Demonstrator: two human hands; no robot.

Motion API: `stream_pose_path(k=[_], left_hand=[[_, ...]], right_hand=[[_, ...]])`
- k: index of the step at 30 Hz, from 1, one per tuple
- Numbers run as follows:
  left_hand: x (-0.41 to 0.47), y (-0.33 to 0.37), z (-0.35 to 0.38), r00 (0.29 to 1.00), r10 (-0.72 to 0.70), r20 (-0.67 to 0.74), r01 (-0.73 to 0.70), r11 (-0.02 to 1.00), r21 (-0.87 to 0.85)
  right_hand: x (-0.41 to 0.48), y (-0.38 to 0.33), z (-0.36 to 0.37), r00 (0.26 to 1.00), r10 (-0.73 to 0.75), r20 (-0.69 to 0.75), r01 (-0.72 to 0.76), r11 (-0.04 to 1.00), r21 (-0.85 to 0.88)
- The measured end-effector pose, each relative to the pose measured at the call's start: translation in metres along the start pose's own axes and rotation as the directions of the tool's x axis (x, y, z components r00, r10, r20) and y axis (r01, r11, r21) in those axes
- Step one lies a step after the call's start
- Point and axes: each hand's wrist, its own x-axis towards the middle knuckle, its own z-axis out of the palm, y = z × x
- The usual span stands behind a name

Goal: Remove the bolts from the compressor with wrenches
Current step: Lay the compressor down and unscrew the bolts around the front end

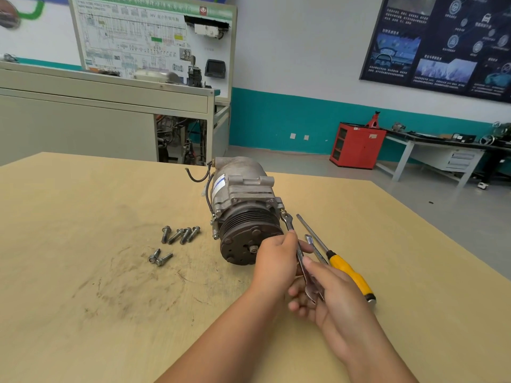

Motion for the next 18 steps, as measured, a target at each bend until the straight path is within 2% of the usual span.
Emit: stream_pose_path(k=[4,7,10,13,16,17,18], left_hand=[[-0.002,0.001,-0.001,0.999,-0.043,0.021,0.044,0.996,-0.072],[-0.003,0.000,-0.001,0.995,-0.085,0.051,0.090,0.990,-0.110],[-0.002,-0.004,-0.001,1.000,-0.028,-0.010,0.028,0.999,0.026],[0.001,-0.008,0.000,0.995,0.085,-0.048,-0.075,0.979,0.188],[0.003,-0.009,0.002,0.992,0.121,-0.041,-0.106,0.958,0.266],[0.003,-0.008,0.002,0.993,0.119,-0.027,-0.107,0.954,0.279],[0.003,-0.007,0.002,0.994,0.111,-0.015,-0.103,0.955,0.278]], right_hand=[[0.001,0.002,-0.001,0.998,-0.060,0.033,0.062,0.995,-0.081],[0.005,0.007,-0.002,0.990,-0.137,-0.019,0.122,0.934,-0.337],[0.008,0.015,-0.003,0.958,-0.282,-0.049,0.195,0.769,-0.609],[0.008,0.018,-0.004,0.891,-0.453,-0.014,0.280,0.574,-0.770],[0.007,0.017,-0.006,0.846,-0.533,0.031,0.261,0.362,-0.895],[0.005,0.016,-0.006,0.842,-0.538,0.036,0.248,0.327,-0.912],[0.005,0.016,-0.007,0.848,-0.530,0.026,0.237,0.335,-0.912]])
